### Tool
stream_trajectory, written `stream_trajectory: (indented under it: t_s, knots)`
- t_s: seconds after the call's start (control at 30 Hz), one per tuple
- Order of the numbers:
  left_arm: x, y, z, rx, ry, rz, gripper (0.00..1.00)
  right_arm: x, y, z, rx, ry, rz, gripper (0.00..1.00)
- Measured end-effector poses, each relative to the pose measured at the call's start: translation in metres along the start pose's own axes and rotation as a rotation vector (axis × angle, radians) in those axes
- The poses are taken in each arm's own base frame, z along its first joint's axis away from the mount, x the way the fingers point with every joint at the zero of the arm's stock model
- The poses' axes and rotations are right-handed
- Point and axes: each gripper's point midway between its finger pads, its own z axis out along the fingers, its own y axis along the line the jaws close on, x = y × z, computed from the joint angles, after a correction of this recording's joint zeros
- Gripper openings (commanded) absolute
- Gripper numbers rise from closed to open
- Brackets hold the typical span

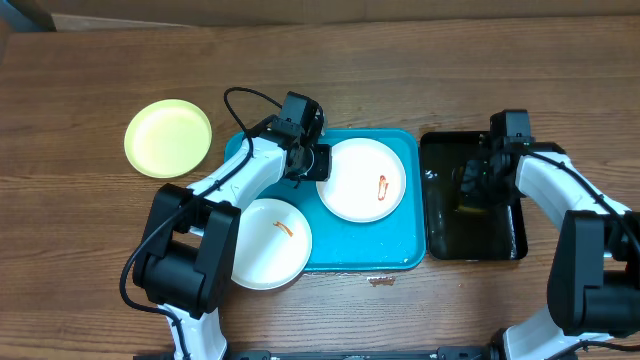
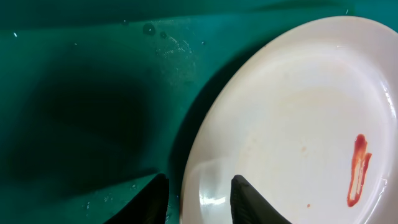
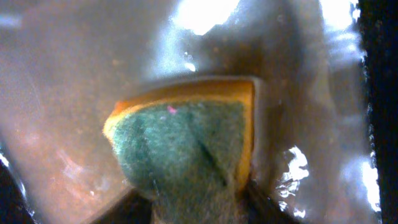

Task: Clean dirty plates on tray and stack at the side
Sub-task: 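Lift the sponge with the right gripper while the left holds the white plate rim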

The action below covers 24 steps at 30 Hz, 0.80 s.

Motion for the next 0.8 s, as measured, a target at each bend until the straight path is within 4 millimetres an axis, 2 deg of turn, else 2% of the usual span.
stream_trajectory:
  t_s: [0.03,0.07,0.1,0.13,0.2,0.33,0.43,0.67,0.7,0.73,0.77,0.8]
  knots:
    - [0.0,0.001,0.0,-0.003,-0.001,0.0,0.35,0.001,0.0,0.0,-0.001,0.001,0.005,0.27]
    - [0.0,0.001,0.0,-0.007,-0.002,0.0,0.36,0.0,0.0,0.001,-0.003,-0.001,0.002,0.56]
    - [-0.001,0.002,0.0,-0.01,-0.004,0.0,0.36,0.0,0.001,0.001,-0.005,-0.002,0.001,0.71]
    - [-0.001,0.002,0.0,-0.014,-0.005,0.0,0.37,0.0,0.001,0.001,-0.006,-0.001,0.002,0.81]
    - [-0.001,0.003,0.0,-0.017,-0.006,-0.003,0.38,-0.004,0.003,-0.001,-0.012,-0.013,-0.001,0.88]
    - [-0.001,0.003,0.0,-0.018,-0.006,-0.011,0.38,-0.018,0.006,-0.002,-0.02,-0.067,-0.006,0.89]
    - [-0.001,0.003,0.0,-0.018,-0.007,-0.011,0.38,-0.029,0.007,-0.003,-0.022,-0.117,-0.007,0.87]
    - [-0.001,0.003,0.0,-0.018,-0.007,-0.011,0.38,-0.037,0.006,-0.004,-0.015,-0.148,-0.007,0.84]
    - [-0.001,0.003,0.0,-0.018,-0.007,-0.011,0.38,-0.038,0.007,-0.004,-0.016,-0.155,-0.008,0.78]
    - [-0.001,0.003,0.0,-0.018,-0.007,-0.011,0.38,-0.04,0.007,-0.004,-0.017,-0.166,-0.01,0.47]
    - [-0.001,0.003,0.0,-0.018,-0.007,-0.011,0.38,-0.041,0.007,-0.003,-0.02,-0.174,-0.009,0.11]
    - [-0.001,0.003,0.0,-0.018,-0.007,-0.011,0.38,-0.041,0.007,-0.001,-0.021,-0.179,-0.011,0.04]
